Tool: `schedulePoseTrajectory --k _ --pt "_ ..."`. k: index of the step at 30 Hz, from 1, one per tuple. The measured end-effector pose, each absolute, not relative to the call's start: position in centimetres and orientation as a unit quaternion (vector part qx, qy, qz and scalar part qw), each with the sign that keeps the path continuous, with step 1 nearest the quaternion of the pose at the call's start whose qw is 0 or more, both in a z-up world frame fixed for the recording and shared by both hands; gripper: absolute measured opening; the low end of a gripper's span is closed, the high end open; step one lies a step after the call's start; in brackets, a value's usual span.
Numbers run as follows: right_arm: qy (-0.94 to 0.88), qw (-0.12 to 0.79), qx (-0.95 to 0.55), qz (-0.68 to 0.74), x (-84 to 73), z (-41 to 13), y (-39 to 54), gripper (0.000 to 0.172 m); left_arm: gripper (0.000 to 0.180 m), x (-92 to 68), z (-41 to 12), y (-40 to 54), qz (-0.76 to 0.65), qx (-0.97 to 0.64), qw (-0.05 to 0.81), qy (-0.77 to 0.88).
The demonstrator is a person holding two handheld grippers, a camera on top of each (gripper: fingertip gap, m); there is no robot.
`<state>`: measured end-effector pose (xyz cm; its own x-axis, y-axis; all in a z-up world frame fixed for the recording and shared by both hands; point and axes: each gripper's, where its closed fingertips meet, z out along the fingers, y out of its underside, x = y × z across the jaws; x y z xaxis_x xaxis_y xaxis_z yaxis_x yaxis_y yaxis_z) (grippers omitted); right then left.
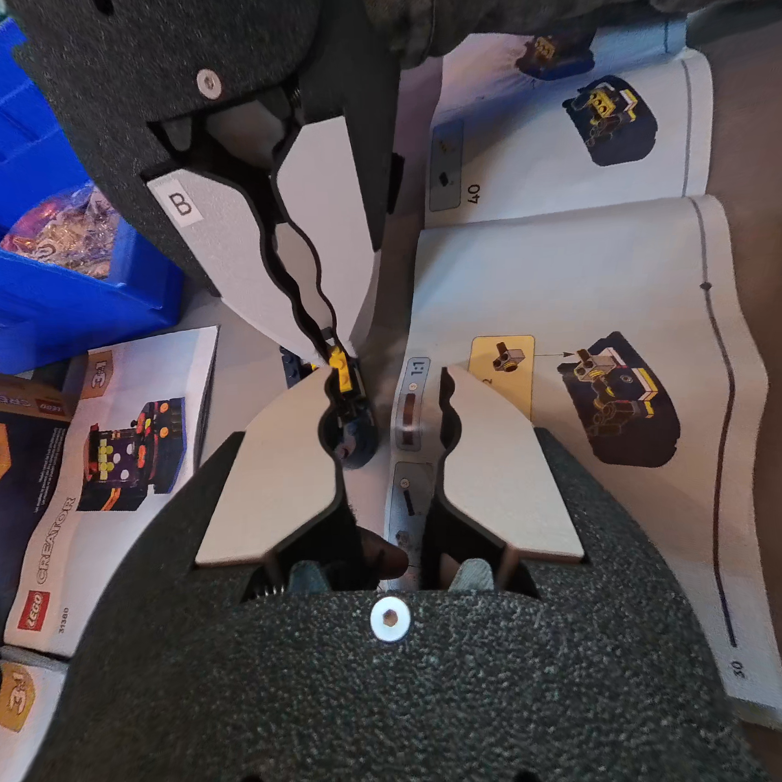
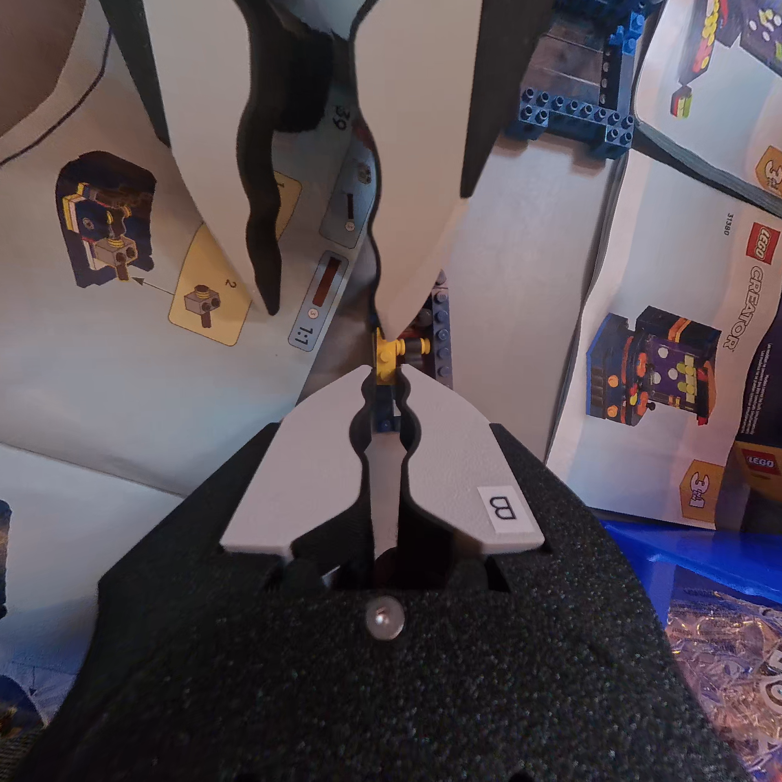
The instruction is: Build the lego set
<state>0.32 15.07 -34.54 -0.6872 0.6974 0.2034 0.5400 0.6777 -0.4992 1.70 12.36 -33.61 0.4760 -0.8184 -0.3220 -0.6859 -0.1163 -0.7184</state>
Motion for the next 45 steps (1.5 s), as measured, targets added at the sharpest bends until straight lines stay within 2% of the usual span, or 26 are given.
schedulePoseTrajectory --k 29,31,32,34,37,45 --pt "-0.885 0.191 -0.354 0.233 0.2 -34.5 15.0 0.008 0.037 1.4 -33.9 12.8 -0.102 -0.761 0.435 0.469" --pt "-0.884 0.187 -0.360 0.232 0.3 -34.5 15.2 0.012 0.036 0.8 -34.9 12.6 -0.092 -0.774 0.406 0.477" --pt "-0.881 0.190 -0.359 0.242 0.2 -34.3 15.0 0.012 0.034 0.7 -35.4 12.5 -0.094 -0.778 0.397 0.478" --pt "-0.878 0.192 -0.357 0.253 0.1 -34.3 14.9 0.000 0.034 1.0 -35.3 12.5 -0.100 -0.777 0.400 0.475" --pt "-0.886 0.193 -0.360 0.221 0.2 -35.1 15.6 0.000 0.037 0.7 -34.9 12.3 -0.094 -0.778 0.393 0.480" --pt "-0.870 0.203 -0.372 0.251 0.7 -33.8 14.8 0.005 0.038 -0.3 -33.7 12.3 -0.094 -0.778 0.418 0.460"
